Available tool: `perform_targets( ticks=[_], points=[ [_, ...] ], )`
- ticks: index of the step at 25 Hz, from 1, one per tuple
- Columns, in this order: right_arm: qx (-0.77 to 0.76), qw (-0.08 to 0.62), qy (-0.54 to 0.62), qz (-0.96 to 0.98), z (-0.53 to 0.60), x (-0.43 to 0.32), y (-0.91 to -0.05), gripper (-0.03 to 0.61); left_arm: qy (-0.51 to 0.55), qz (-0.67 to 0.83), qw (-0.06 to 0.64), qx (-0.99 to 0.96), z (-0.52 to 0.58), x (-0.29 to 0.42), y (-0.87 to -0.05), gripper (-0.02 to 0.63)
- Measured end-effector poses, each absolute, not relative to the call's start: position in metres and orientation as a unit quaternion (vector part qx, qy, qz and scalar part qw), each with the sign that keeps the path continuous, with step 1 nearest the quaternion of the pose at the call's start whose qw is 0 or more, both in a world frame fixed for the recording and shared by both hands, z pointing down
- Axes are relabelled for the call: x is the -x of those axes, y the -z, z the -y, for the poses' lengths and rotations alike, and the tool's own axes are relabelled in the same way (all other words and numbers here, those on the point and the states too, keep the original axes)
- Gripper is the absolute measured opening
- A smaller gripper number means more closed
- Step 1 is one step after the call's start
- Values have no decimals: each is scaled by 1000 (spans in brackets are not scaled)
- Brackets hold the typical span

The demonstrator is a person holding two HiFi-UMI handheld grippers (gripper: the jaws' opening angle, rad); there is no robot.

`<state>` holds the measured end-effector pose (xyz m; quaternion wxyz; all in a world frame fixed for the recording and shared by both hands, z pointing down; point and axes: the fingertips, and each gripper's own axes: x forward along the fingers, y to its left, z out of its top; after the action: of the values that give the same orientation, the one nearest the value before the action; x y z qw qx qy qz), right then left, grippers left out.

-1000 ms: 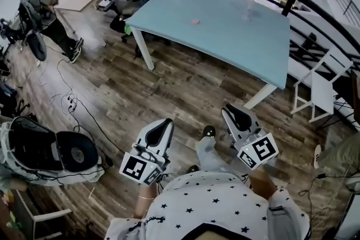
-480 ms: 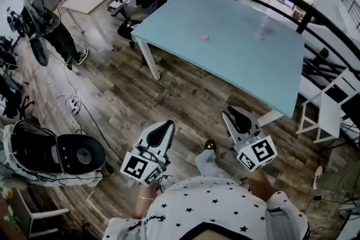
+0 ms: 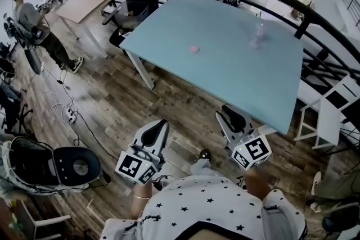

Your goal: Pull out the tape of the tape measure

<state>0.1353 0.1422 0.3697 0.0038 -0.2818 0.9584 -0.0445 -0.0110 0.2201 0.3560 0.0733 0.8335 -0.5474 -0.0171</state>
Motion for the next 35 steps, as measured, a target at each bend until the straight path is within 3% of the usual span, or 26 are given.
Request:
perform_targets(
  ticks=[12, 20, 35],
  points=[
    [276, -28, 55, -959, -58, -140, -403, 94, 10, 541, 62, -839, -127, -5, -370, 33],
    [274, -64, 58, -958, -13, -101, -424, 104, 18, 557, 96, -825, -86, 46, -396, 32],
    [352, -107, 72, -927, 105, -29, -454, 146, 0, 448, 85, -890, 88, 106, -396, 34]
  ],
)
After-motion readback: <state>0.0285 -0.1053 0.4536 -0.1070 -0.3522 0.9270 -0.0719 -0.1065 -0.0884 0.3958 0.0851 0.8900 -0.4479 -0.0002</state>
